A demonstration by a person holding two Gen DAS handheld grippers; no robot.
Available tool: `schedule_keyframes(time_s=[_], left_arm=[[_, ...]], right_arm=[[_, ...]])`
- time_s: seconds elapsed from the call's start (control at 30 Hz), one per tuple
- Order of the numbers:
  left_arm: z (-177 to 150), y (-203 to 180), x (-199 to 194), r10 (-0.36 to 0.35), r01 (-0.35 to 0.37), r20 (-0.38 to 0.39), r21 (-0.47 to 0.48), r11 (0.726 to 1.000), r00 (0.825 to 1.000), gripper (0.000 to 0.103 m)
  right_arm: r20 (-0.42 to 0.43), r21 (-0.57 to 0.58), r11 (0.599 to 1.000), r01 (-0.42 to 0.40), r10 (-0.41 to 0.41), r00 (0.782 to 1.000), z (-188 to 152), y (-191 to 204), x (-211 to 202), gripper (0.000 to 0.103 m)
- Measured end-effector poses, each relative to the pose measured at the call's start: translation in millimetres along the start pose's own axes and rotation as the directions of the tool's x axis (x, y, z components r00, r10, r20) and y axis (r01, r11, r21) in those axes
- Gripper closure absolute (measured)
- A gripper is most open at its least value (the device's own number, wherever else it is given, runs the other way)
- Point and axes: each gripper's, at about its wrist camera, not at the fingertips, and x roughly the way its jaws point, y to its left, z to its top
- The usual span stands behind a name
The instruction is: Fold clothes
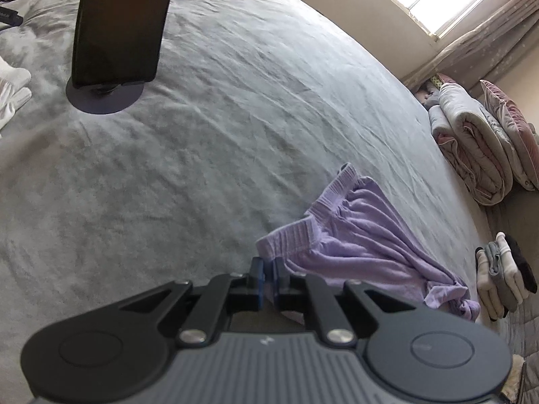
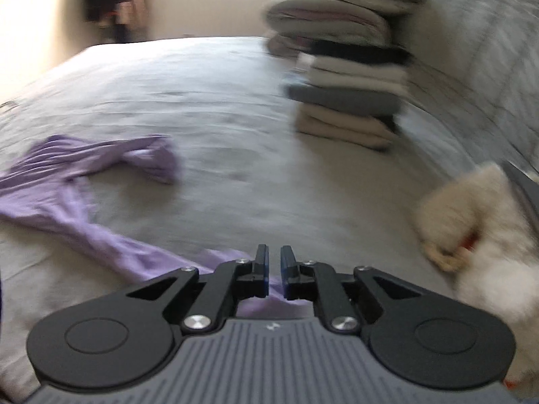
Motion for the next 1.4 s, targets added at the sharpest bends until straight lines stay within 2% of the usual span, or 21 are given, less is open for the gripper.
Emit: schedule_keyframes(time_s=[0.1,0.27,0.5,0.63,0.83,0.97,1.1,1.17,1.27,1.33,1.4], left_arm=[[0,-1,2,0.001,-0.001,-0.005,0.009,1.000,1.000,0.098],[0,-1,5,-0.004,0.004,-0.016,0.020,1.000,1.000,0.097],[-2,-2,13,-0.012,0.014,-0.047,0.033,0.999,0.999,0.097],[-5,-2,18,-0.008,0.010,-0.062,0.028,1.000,0.998,0.096],[-5,-4,19,-0.025,0.027,-0.075,0.034,0.999,0.997,0.096],[-5,-4,19,-0.031,0.035,-0.082,0.045,0.998,0.996,0.096],[-4,-2,20,-0.038,0.042,-0.087,0.044,0.998,0.995,0.096],[-3,0,21,-0.043,0.047,-0.090,0.038,0.998,0.995,0.096],[-2,1,23,-0.046,0.049,-0.090,0.028,0.998,0.995,0.096],[-1,2,23,-0.048,0.050,-0.087,0.018,0.999,0.995,0.096],[0,3,23,-0.048,0.049,-0.082,0.012,0.999,0.996,0.096]], right_arm=[[0.010,-0.061,0.991,-0.121,0.122,0.993,5,27,0,0.090],[-0.045,-0.182,0.949,-0.258,0.254,0.966,8,77,14,0.090],[-0.130,-0.299,0.884,-0.359,0.335,0.933,13,131,38,0.090],[-0.167,-0.351,0.864,-0.362,0.323,0.932,15,152,54,0.090],[-0.184,-0.363,0.858,-0.364,0.317,0.930,22,164,69,0.088],[-0.199,-0.373,0.855,-0.360,0.305,0.931,23,170,78,0.078],[-0.218,-0.388,0.851,-0.353,0.288,0.933,21,176,89,0.079],[-0.219,-0.374,0.858,-0.351,0.286,0.933,22,175,95,0.084],[-0.205,-0.357,0.873,-0.332,0.274,0.940,25,171,100,0.101],[-0.200,-0.341,0.882,-0.324,0.269,0.942,26,170,101,0.103],[-0.210,-0.315,0.883,-0.348,0.293,0.933,29,167,95,0.103]])
